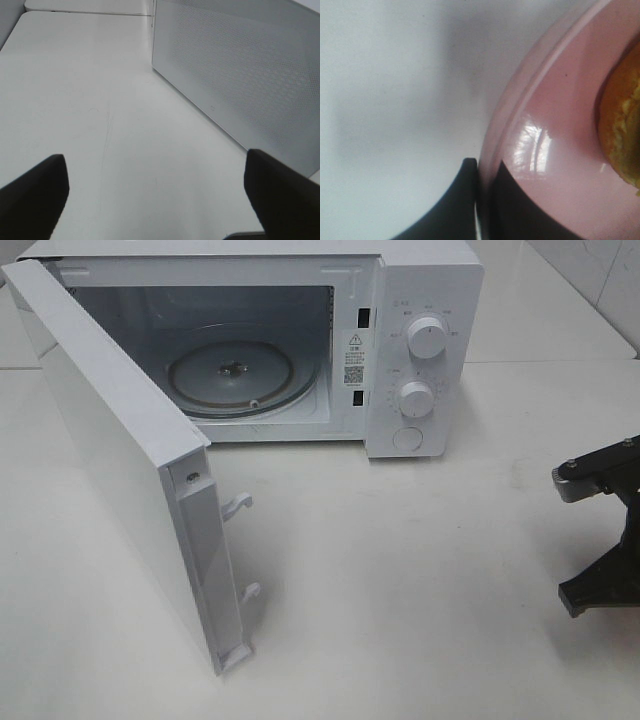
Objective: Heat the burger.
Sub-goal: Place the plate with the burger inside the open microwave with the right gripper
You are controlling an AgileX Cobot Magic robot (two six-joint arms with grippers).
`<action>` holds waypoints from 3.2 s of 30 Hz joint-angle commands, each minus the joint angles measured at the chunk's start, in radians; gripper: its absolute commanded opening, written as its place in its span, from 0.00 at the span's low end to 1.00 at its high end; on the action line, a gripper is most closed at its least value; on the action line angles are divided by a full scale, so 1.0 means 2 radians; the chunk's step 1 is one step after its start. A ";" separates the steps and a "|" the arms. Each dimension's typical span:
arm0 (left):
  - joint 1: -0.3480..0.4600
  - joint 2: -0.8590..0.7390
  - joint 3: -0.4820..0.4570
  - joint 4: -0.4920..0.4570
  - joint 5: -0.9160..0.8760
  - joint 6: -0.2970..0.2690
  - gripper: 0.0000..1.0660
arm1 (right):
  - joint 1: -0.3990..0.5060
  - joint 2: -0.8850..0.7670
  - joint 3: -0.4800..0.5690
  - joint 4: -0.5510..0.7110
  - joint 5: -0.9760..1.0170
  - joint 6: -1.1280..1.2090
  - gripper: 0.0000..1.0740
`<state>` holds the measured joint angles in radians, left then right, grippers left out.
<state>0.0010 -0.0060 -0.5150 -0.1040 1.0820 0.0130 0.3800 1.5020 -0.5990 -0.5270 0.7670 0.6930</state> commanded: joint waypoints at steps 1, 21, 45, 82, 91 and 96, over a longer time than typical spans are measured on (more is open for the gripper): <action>0.002 -0.007 0.000 -0.002 -0.006 -0.001 0.82 | 0.022 -0.016 0.001 -0.026 0.035 -0.001 0.00; 0.002 -0.007 0.000 -0.002 -0.006 -0.001 0.82 | 0.137 -0.054 0.003 -0.025 0.086 -0.023 0.00; 0.002 -0.007 0.000 -0.002 -0.006 -0.001 0.82 | 0.303 -0.100 0.003 -0.014 0.111 -0.121 0.00; 0.002 -0.007 0.000 -0.002 -0.006 -0.001 0.82 | 0.343 -0.100 0.003 -0.020 -0.014 -0.389 0.00; 0.002 -0.007 0.000 -0.002 -0.006 -0.001 0.82 | 0.314 -0.100 0.003 -0.012 -0.072 -0.485 0.00; 0.002 -0.007 0.000 -0.002 -0.006 -0.001 0.82 | 0.270 -0.100 0.003 -0.004 -0.108 -0.566 0.00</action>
<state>0.0010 -0.0060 -0.5150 -0.1040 1.0820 0.0130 0.9300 1.3140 -0.5920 -0.5080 0.5980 -0.4040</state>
